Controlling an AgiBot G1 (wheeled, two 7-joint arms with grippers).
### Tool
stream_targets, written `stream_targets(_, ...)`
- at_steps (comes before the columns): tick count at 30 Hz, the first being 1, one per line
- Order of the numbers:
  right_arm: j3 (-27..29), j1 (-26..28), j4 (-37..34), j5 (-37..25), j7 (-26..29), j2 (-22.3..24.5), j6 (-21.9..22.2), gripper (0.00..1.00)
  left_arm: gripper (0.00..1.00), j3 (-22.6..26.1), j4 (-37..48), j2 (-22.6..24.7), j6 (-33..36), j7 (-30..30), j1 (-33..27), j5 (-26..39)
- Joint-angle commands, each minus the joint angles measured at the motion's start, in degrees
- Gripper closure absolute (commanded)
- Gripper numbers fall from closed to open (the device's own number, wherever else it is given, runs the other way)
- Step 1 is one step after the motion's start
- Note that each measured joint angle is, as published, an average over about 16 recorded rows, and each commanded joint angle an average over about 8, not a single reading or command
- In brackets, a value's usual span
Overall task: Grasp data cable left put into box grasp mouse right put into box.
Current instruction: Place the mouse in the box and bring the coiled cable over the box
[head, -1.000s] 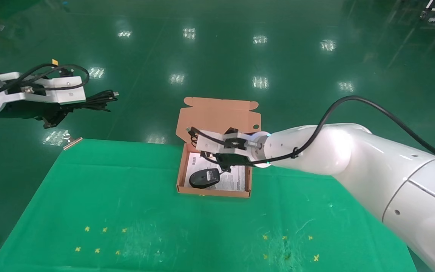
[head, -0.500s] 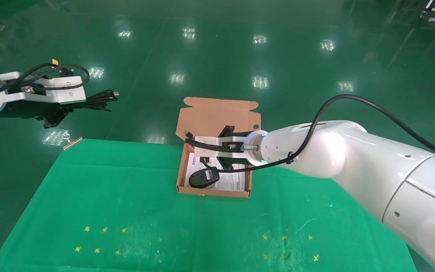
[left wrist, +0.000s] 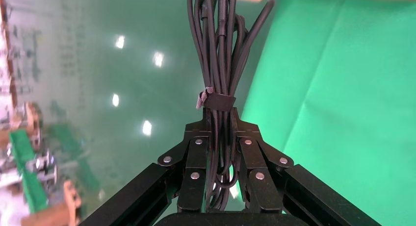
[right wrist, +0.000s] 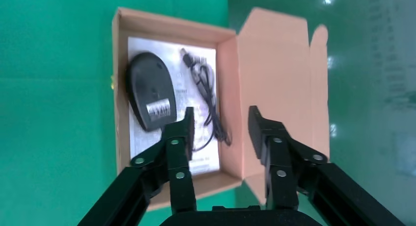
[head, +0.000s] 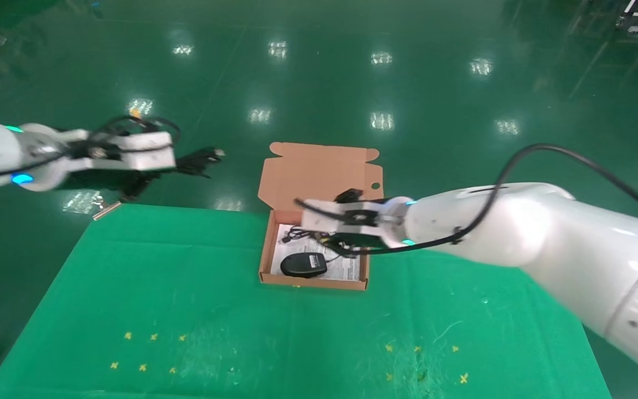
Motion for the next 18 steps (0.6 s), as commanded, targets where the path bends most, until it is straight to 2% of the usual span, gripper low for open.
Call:
stream_targets(1,0.2,-0.1,0.5,0.4,0.5,0.9,-0.2,0.00,1.00,0.0,0.1,0.5,-1.1,0.7,0.8,-0.8)
stream_targets(10,1.0,1.8,1.7,0.8,4.7,6.7,0.0,0.00,1.00,0.3,5.9,7.2,-9.3,6.8,5.2,-4.2)
stream_targets(18,1.2,4.6,4.8,-0.6,9.3,13.2,-0.1,0.00,1.00,0.4,19.2,16.7,-17.6,15.7,8.5,-8.3)
